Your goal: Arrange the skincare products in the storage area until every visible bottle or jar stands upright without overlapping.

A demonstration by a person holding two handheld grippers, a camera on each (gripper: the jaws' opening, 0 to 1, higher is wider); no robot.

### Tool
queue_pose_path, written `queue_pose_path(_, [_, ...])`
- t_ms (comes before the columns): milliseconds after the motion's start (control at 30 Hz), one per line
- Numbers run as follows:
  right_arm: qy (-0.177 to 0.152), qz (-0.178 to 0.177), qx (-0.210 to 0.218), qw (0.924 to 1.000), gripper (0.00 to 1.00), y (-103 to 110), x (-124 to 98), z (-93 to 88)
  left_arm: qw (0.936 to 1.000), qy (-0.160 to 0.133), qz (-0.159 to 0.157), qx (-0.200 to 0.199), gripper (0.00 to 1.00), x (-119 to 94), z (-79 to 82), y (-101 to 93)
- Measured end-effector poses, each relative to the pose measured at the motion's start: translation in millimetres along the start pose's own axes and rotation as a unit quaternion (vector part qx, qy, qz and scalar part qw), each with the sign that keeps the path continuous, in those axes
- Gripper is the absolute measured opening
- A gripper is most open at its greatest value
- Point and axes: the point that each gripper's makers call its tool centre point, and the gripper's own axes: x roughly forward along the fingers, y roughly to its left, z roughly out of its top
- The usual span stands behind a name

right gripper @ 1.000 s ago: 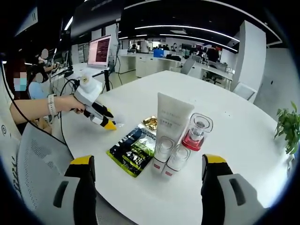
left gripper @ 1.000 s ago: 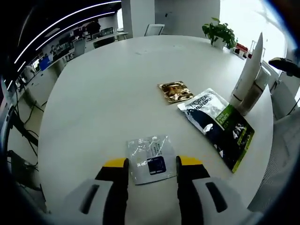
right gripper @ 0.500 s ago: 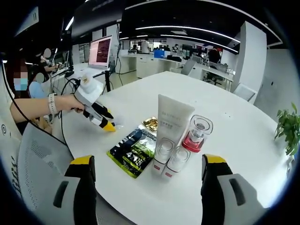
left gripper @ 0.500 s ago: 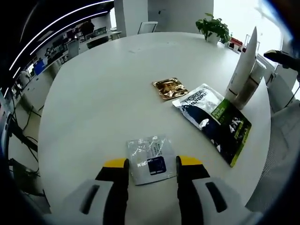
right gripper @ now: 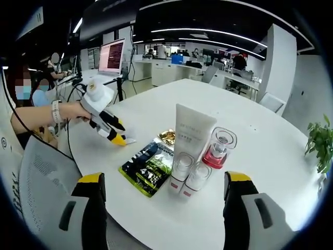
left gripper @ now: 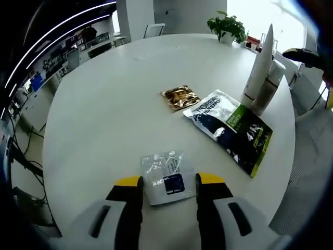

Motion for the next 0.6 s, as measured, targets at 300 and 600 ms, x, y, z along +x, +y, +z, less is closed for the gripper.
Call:
queue_pose_path(300, [0.0,-0.003,0.001,1.0,0.94,-2.7,-2.0,-1.9,0.9985,0.011,-0.038,0.038,0.36,-10.7,-0.8,-15.5])
queue_pose_path(600, [-0.001,-0.004,0.002,1.0,0.94,-2.1,-3.6,-2.6,0.9908,0.013,-0.083,0.106,0.36,-12.8,0.6,-35.4])
